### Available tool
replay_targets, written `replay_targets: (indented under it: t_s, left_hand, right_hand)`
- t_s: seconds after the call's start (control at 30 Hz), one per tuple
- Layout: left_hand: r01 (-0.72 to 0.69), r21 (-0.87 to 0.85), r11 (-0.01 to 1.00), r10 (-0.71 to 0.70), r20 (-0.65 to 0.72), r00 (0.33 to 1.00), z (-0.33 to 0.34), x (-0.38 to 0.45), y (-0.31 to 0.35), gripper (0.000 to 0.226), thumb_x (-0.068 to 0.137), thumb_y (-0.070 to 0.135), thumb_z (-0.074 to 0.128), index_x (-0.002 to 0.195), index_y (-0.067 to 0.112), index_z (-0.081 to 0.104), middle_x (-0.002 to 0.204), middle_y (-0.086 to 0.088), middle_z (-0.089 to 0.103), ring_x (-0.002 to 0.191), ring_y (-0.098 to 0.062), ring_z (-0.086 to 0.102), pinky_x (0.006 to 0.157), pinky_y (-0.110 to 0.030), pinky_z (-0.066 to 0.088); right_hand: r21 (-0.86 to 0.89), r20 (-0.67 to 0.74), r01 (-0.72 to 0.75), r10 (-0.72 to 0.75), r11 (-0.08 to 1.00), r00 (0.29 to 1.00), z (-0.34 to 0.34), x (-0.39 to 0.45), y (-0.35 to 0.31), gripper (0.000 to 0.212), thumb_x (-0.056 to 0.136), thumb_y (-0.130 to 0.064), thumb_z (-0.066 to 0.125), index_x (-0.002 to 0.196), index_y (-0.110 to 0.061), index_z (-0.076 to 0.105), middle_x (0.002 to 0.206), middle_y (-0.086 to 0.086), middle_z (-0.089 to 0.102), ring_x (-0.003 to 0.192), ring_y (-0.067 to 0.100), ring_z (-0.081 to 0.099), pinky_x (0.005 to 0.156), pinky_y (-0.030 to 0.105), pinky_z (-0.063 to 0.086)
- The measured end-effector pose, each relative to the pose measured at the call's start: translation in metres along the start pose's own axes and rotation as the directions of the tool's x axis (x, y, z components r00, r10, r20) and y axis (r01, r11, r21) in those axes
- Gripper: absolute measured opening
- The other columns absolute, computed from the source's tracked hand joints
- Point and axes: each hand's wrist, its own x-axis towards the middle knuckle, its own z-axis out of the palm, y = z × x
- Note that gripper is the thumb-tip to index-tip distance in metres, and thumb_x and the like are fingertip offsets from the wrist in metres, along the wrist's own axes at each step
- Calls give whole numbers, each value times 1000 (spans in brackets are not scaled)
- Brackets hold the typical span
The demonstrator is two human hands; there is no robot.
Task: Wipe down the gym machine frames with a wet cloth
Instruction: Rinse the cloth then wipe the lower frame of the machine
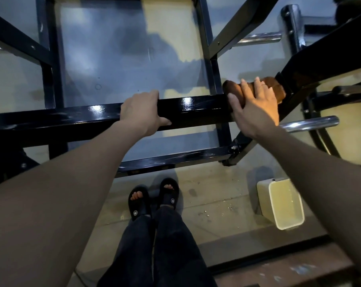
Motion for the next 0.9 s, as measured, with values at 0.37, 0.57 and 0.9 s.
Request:
replay_targets:
  t_s: [0.37, 0.57, 0.9]
  left_hand:
    - [10, -5, 1000, -10, -3, 1000, -3, -2, 3, 54, 81, 56, 79, 104, 18, 47, 106, -9, 64, 100, -36, 60, 70, -38, 37]
    - [15, -15, 1000, -15, -2, 1000, -2, -3, 2, 61, 79, 59, 80, 113, 17, 52, 107, -8, 65, 90, -30, 49, 71, -37, 35]
    - [9, -52, 999, -12, -74, 997, 2, -5, -3, 34, 87, 34, 70, 115, 21, 57, 111, -11, 67, 102, -40, 61, 73, -38, 42]
  right_hand:
    - [43, -31, 300, -299, 953, 954, 12, -29, -116, 75, 101, -71, 14, 162, -31, 32, 165, 12, 35, 153, 28, 28, 127, 43, 13]
    - [26, -4, -22, 22, 999, 1000, 3, -9, 1, 77, 101, -74, 6, 166, -33, 13, 174, 7, 9, 160, 26, 6, 130, 45, 1]
    - [57, -45, 344, -342, 937, 939, 19, -54, -128, 69, 105, -65, 21, 163, -29, 29, 170, 11, 24, 157, 26, 20, 129, 42, 6]
